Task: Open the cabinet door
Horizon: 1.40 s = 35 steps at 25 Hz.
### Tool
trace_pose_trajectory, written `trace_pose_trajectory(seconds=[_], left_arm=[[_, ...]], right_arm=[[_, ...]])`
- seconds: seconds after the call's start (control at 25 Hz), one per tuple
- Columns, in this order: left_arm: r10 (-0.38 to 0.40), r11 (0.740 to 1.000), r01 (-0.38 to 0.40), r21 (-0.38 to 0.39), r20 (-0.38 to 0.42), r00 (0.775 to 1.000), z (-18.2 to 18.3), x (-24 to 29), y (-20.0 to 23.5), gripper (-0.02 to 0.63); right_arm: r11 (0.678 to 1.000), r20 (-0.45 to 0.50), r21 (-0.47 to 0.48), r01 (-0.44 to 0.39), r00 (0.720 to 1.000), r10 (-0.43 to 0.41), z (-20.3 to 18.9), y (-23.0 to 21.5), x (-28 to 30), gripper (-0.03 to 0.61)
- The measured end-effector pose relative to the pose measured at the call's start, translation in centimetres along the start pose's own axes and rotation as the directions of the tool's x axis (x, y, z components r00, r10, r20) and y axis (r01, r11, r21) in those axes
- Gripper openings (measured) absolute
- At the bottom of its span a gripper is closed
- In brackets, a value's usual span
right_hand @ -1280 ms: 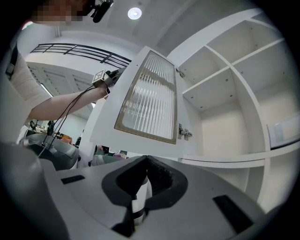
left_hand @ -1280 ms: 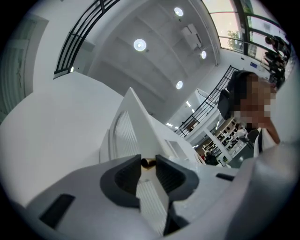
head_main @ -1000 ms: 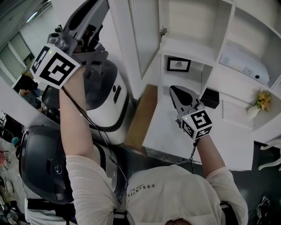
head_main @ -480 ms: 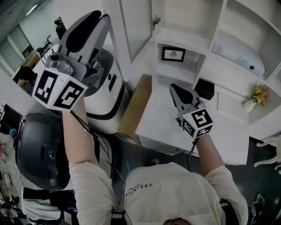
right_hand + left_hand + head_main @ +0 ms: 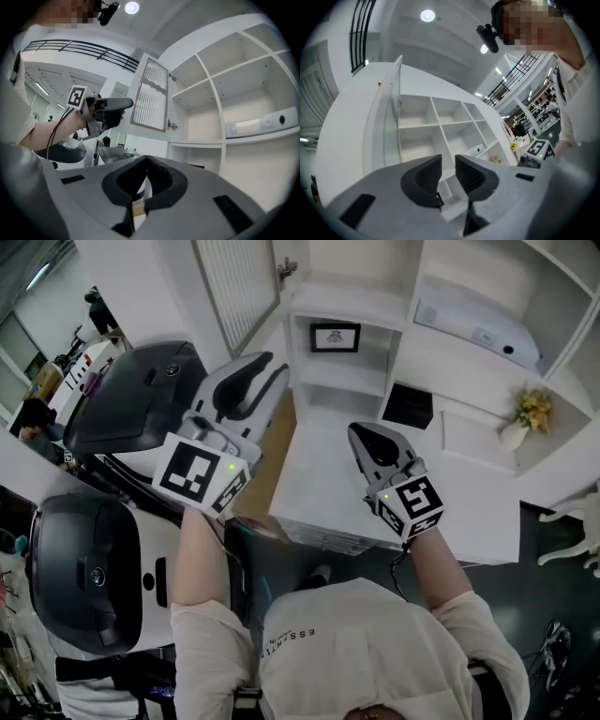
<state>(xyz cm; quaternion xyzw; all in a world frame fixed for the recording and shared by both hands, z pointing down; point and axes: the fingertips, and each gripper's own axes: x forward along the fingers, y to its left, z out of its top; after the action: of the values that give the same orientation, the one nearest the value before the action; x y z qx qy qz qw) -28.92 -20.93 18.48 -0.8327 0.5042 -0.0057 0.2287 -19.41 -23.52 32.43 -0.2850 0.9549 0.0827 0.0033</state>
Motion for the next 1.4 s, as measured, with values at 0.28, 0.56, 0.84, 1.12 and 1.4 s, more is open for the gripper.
trace_pose_trajectory(seconds=[0.28, 0.56, 0.84, 1.12, 1.4], left_arm=[[-0.086, 0.991, 0.077, -0.111, -0.085, 0.993, -7.8, 0.2, -6.6, 0.069], [-0.113, 0.983, 0.088, -0.159, -0.156, 0.981, -13.3, 1.1, -9.9, 0.017], [-0.132, 0.963, 0.084, -0.255, -0.177, 0.975, -16.2, 2.0, -10.9, 0.003], [-0.144, 0.963, 0.095, -0.250, -0.183, 0.973, -15.8, 2.6, -10.0, 0.003], [-0.144, 0.961, 0.092, -0.259, -0.190, 0.971, -16.0, 2.9, -9.5, 0.005]], right_arm=[[0.996, -0.022, 0.004, 0.089, 0.996, -0.089, -1.5, -2.4, -2.8, 0.015], [0.989, -0.021, 0.041, 0.145, 0.989, -0.144, -3.1, -3.5, -3.7, 0.015], [0.978, -0.014, 0.065, 0.196, 0.981, -0.196, -4.3, -4.5, -4.3, 0.015], [0.974, 0.021, 0.026, 0.226, 0.974, -0.226, -3.7, -5.2, -4.3, 0.014], [0.975, 0.008, 0.029, 0.221, 0.975, -0.221, -4.0, -5.6, -3.6, 0.014]])
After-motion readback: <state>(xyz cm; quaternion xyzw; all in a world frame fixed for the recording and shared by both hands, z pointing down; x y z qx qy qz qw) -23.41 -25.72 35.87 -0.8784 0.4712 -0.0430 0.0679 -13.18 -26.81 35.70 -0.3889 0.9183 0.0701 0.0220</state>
